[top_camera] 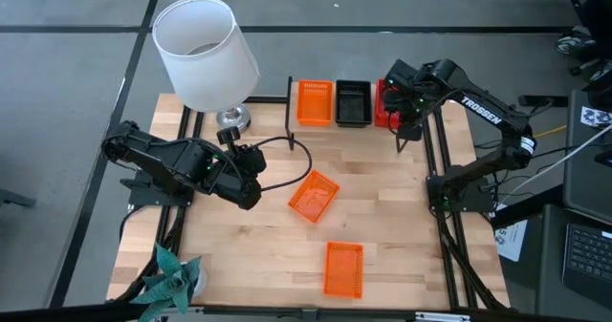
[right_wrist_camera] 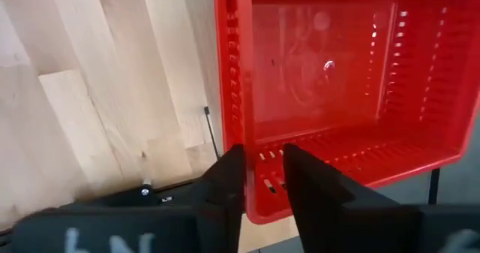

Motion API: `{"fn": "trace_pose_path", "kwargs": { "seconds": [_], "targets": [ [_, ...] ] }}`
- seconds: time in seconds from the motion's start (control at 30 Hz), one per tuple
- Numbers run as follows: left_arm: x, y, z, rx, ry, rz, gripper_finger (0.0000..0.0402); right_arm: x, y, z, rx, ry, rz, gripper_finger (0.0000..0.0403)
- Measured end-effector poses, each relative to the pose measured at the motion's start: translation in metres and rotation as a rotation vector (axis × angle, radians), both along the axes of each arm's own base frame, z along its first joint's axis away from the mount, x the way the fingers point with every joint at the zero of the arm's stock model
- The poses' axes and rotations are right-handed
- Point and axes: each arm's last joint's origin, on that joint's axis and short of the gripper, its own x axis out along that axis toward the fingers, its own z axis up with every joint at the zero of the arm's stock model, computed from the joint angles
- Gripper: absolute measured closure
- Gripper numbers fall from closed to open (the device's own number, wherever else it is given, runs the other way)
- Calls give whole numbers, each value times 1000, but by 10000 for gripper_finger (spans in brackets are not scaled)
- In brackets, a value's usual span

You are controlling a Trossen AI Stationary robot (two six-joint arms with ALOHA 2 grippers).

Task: Stack baskets on shelf by color
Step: Stack the red bin on the red bin on the shelf, then stack the top orange bin on the orange bin on the shelf

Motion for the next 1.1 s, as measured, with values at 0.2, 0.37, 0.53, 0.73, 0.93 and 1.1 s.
{"fn": "trace_pose_path", "kwargs": {
  "seconds": [0.2,0.37,0.53,0.73,0.93,1.1],
  "targets": [
    [0,0,0,-3,-4,5,333,-3,2,2,1,-10,-40,288],
    [0,0,0,-4,-4,5,333,-14,15,14,-24,-79,-86,292],
    [0,0,0,-10,-12,10,333,-31,41,32,99,-286,-206,293],
    [20,-9,-5,-134,-27,-94,333,-53,75,49,217,-448,-156,293],
    [72,-27,-39,-171,84,-356,333,-79,94,63,105,-568,-269,293],
    [117,-38,-81,-242,171,-590,332,-102,103,69,31,-652,-376,293]
  ]
}}
